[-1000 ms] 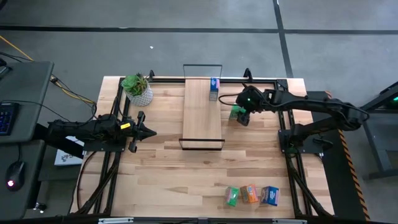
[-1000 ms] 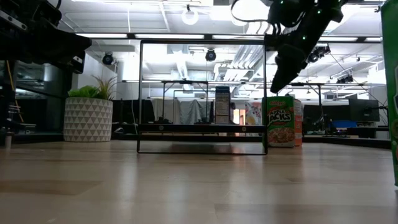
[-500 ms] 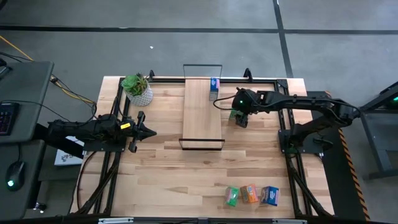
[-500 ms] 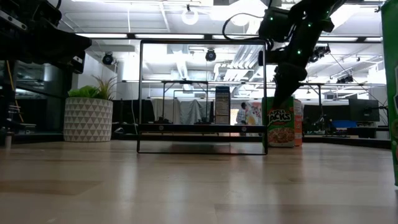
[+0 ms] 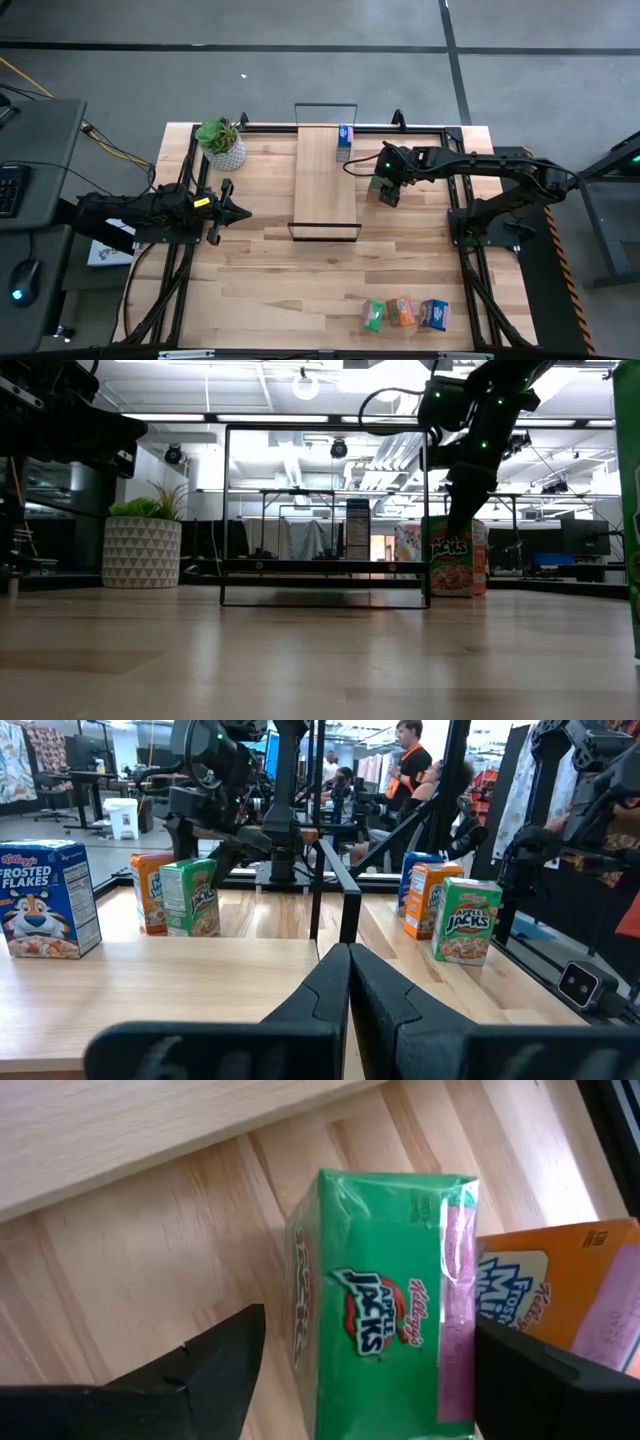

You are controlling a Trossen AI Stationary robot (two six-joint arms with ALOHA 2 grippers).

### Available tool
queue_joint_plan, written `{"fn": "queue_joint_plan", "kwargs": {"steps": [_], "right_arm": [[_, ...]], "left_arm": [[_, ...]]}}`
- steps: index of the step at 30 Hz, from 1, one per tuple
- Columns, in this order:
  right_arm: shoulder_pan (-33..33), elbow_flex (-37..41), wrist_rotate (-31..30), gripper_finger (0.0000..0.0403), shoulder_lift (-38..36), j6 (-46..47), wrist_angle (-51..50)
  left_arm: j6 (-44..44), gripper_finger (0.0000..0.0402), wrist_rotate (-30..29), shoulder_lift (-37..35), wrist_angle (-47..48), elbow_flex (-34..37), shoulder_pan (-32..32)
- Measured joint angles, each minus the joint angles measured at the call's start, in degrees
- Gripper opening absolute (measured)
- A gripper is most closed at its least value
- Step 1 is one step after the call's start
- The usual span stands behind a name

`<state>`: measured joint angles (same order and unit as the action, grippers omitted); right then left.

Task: Stack cereal on shelf
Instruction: Put the top green cereal box on the shelf

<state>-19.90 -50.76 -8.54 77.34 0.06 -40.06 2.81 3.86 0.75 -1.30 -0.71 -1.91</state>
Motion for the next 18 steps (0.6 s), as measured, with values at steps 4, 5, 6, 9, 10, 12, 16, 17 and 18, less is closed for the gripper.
{"fn": "queue_joint_plan", "kwargs": {"steps": [4, 5, 6, 9, 10, 12, 16, 17, 18], "right_arm": [[0.0, 0.0, 0.0, 0.0254, 0.0, 0.1, 0.0], [0.0, -0.1, 0.0, 0.0242, 0.0, 0.2, 0.3], [0.0, -0.1, 0.0, 0.0231, 0.0, 0.6, 0.7], [0.0, -0.2, 0.0, 0.0196, 0.0, 1.6, 1.0], [0.0, -0.2, 0.1, 0.0184, 0.0, 1.6, 0.9], [0.0, -0.2, 0.8, 0.0162, 0.0, 2.3, 0.9], [0.0, -2.5, 3.7, 0.013, 0.0, 4.7, -1.7], [0.1, -3.8, 4.4, 0.0126, 0.0, 5.6, -2.7], [0.2, -5.6, 5.1, 0.0123, 0.0, 6.4, -4.2]], "left_arm": [[0.0, 0.0003, 0.0, 0.0, 0.0, 0.0, 0.0], [0.0, 0.0003, 0.0, 0.0, 0.0, 0.0, 0.0], [0.0, 0.0003, 0.0, 0.0, 0.0, 0.0, 0.0], [0.0, 0.0003, 0.0, 0.0, 0.0, 0.0, 0.0], [0.0, 0.0003, 0.0, 0.0, 0.0, 0.0, 0.0], [0.0, 0.0003, 0.0, 0.0, 0.0, 0.0, 0.0], [0.0, 0.0003, 0.0, 0.0, 0.0, 0.0, 0.0], [0.0, 0.0003, 0.0, 0.0, 0.0, 0.0, 0.0], [0.0, 0.0003, 0.0, 0.0, 0.0, 0.0, 0.0]]}}
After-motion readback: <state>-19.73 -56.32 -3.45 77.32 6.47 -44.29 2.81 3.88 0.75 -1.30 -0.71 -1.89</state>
